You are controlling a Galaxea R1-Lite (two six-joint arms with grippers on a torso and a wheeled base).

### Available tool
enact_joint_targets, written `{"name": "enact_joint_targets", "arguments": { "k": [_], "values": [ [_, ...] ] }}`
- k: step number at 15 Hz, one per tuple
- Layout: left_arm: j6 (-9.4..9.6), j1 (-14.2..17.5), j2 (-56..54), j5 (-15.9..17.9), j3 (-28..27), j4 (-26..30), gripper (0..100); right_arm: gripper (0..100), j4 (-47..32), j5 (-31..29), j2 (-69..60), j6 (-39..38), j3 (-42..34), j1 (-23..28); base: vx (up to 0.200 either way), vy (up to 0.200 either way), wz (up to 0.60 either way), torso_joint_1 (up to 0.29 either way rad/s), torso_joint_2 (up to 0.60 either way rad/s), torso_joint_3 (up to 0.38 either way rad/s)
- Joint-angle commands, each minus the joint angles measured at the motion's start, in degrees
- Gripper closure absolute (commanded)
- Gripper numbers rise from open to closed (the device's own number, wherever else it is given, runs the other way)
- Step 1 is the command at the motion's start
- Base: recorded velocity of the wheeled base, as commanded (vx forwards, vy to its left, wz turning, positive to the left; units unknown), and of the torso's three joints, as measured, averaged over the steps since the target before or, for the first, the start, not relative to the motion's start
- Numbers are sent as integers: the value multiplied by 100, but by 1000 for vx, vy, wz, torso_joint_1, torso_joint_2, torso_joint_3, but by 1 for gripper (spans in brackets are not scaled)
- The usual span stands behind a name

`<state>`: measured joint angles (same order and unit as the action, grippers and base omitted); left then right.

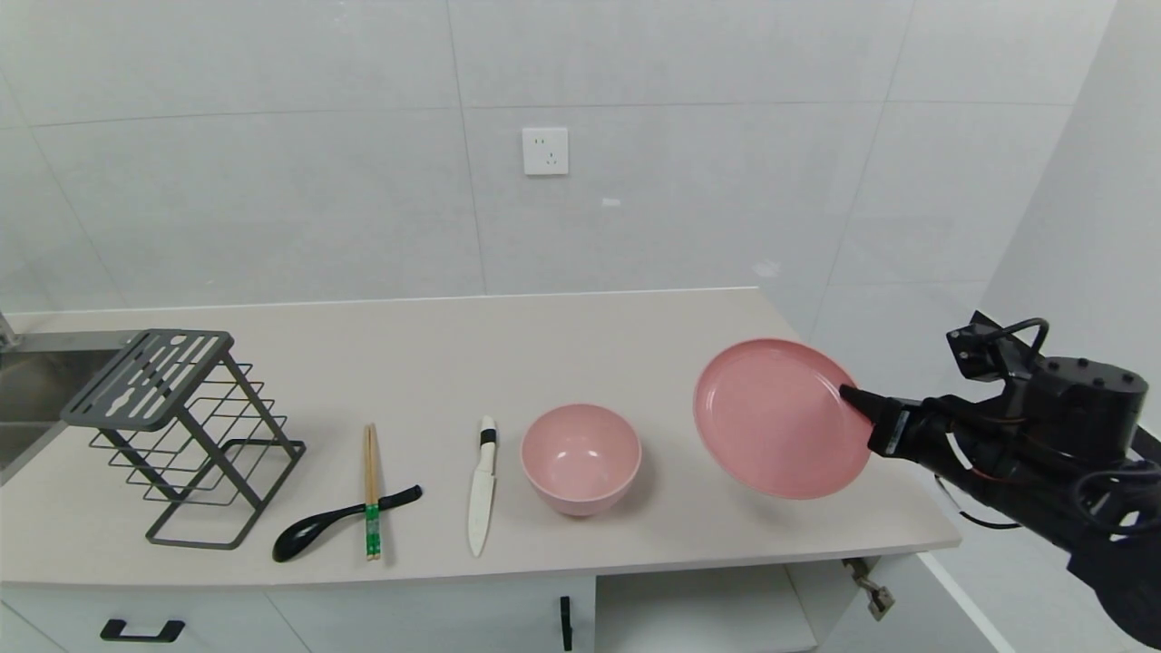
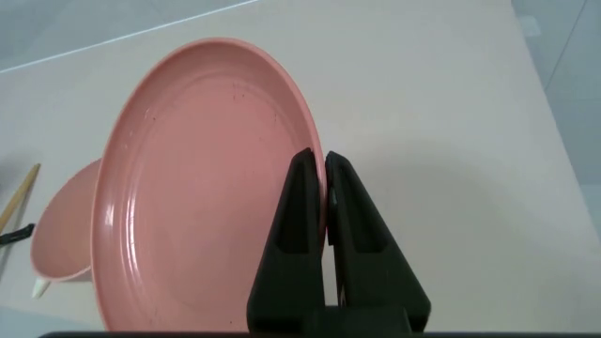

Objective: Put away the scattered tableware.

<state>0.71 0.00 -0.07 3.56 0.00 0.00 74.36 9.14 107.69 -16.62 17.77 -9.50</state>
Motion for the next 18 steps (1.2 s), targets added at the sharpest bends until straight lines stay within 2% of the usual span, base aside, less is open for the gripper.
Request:
{"name": "enact_joint_targets", "arguments": {
  "k": [1, 4, 6, 8, 9, 10, 11, 13, 14, 15, 17, 18],
  "values": [
    [0, 0, 7, 13, 0, -9, 0, 100, 8, 0, -653, 18, -398, -44, 0, 0, 0, 0, 0, 0],
    [17, 0, 7, 31, 0, -9, 0, 100, 263, 0, -1119, 18, -942, -175, 0, 0, 0, 0, 0, 0],
    [70, 0, 7, 31, 0, -26, 0, 100, 790, 79, -1233, 18, -1505, -246, 0, 0, 0, 0, 0, 0],
    [114, 0, 7, 22, 0, -44, 0, 100, 1063, 79, -1224, 0, -1654, -219, 0, 0, 0, 0, 0, 0],
    [70, 0, 7, 13, -79, -264, 0, 100, 1230, 79, -1233, -17, -1698, -175, 0, 0, 0, 0, 0, 0],
    [26, 0, 7, 13, -264, -606, 0, 100, 1265, 79, -1233, -17, -1716, -175, 0, 0, 0, 0, 0, 0],
    [-9, 0, 7, 4, -1160, -817, 0, 100, 1406, 79, -1233, -17, -1769, -184, 0, 0, 0, 0, 0, 0],
    [-44, 0, 7, 110, -1318, -53, 0, 100, 1423, 79, -1251, -8, -1769, -175, 0, 0, 0, 0, 0, 0],
    [-79, 0, 7, 330, -1239, 97, 0, 100, 1423, 79, -1259, -8, -1769, -175, 0, 0, 0, 0, 0, 0],
    [-141, 0, 34, 409, -1230, 272, 0, 100, 1423, 79, -1356, -8, -1777, -175, 0, 0, 0, 0, 0, 0],
    [-405, -44, 394, 453, -1415, 668, 0, 100, 1414, 79, -1505, -8, -1777, -175, 0, 0, 0, 0, 0, 0],
    [-545, -123, 675, 593, -1485, 729, 0, 100, 1397, 79, -1593, -8, -1777, -175, 0, 0, 0, 0, 0, 0]
  ]
}}
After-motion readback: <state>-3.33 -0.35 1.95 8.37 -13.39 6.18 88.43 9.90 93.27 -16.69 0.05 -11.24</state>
